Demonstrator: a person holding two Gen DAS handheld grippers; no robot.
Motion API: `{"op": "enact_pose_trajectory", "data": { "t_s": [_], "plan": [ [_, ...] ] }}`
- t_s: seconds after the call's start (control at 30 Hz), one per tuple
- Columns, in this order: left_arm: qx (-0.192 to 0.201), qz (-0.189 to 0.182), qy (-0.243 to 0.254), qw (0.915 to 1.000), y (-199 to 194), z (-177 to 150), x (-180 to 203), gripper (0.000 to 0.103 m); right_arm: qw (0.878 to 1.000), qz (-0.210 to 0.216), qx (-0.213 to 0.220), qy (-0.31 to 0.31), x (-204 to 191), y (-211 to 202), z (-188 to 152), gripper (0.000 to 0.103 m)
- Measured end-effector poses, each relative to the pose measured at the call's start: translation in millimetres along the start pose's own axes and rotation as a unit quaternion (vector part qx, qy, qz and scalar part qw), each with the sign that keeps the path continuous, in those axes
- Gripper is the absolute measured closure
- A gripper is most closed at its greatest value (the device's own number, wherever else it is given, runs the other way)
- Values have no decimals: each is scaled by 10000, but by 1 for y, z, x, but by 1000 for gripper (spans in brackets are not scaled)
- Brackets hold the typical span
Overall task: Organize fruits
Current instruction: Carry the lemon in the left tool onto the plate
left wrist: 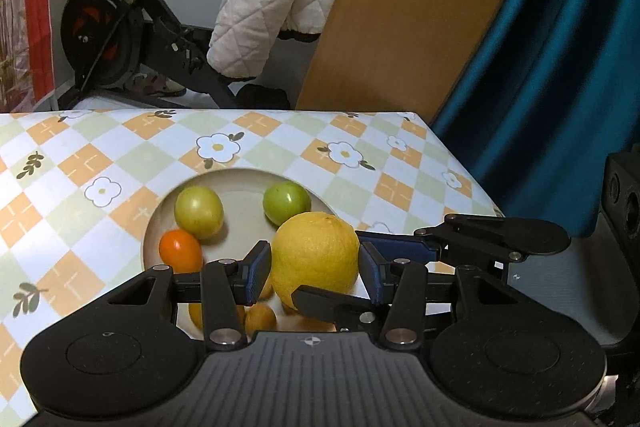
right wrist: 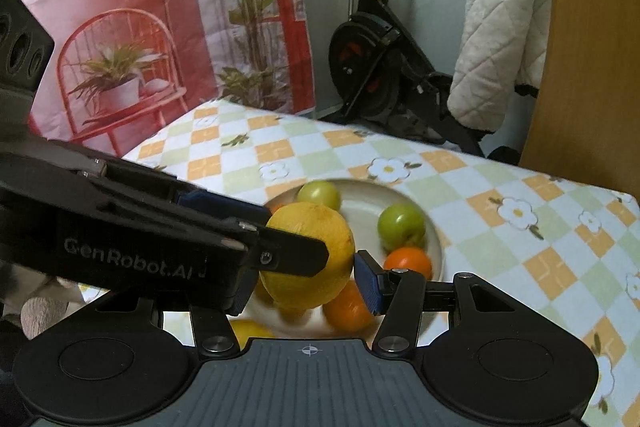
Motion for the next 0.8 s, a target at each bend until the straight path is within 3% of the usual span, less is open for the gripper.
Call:
{"op": "enact_pose_trajectory", "data": {
  "t_s": [0.8],
  "plan": [
    [-182,214,-411,9988,31,20,-47,52,9994,248,-200,116,10,72,30,55]
  ]
}}
Point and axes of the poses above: each gripper's, at about its wrist camera, not at the fingertips, and y roughly the way its jaws point, x to its right, z to its top, the point moved 1 cm from there along y, roughly the way its jaws point, and after that the axes turned 9 degrees about -x, right-handed, at the moved point
